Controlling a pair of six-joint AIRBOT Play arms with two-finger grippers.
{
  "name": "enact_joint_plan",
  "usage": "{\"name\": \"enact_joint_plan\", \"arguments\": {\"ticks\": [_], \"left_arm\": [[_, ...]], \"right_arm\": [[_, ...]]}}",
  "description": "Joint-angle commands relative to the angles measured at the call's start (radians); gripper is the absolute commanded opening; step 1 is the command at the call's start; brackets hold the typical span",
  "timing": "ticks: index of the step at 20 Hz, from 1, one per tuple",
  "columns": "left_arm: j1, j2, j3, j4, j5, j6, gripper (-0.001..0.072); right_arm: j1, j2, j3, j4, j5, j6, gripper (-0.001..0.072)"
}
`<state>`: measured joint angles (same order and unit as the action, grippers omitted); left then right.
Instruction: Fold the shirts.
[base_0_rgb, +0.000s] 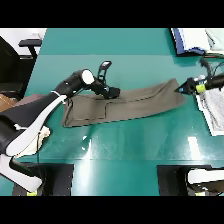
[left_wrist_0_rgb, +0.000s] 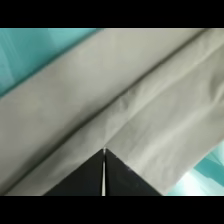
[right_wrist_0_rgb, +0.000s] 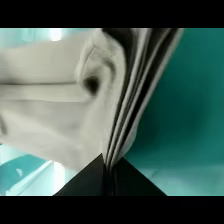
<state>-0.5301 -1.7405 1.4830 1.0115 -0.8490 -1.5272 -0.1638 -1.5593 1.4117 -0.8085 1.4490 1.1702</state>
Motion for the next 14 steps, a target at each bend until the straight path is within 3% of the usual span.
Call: {"name": "enact_joint_plan", "arguments": {"ticks": [1, 11, 14], "left_arm": [[-0.047, -0.087, 0.074, -0.002, -0.007, 0.001, 0.0027], [-0.079, -0.134, 0.091, -0.003, -0.008, -0.001, 0.0027], [-0.056, -0.116, 0.140, 0.011, -0.085, -0.002, 0.0027]], "right_arm": [[0.092, 0.102, 0.119, 0.007, 0.019, 0.084, 0.0018], [0.358, 0.159, 0.290, 0.185, -0.005, 0.105, 0.0019], [0.418, 0.159, 0.290, 0.216, -0.043, 0.105, 0.0018]]}}
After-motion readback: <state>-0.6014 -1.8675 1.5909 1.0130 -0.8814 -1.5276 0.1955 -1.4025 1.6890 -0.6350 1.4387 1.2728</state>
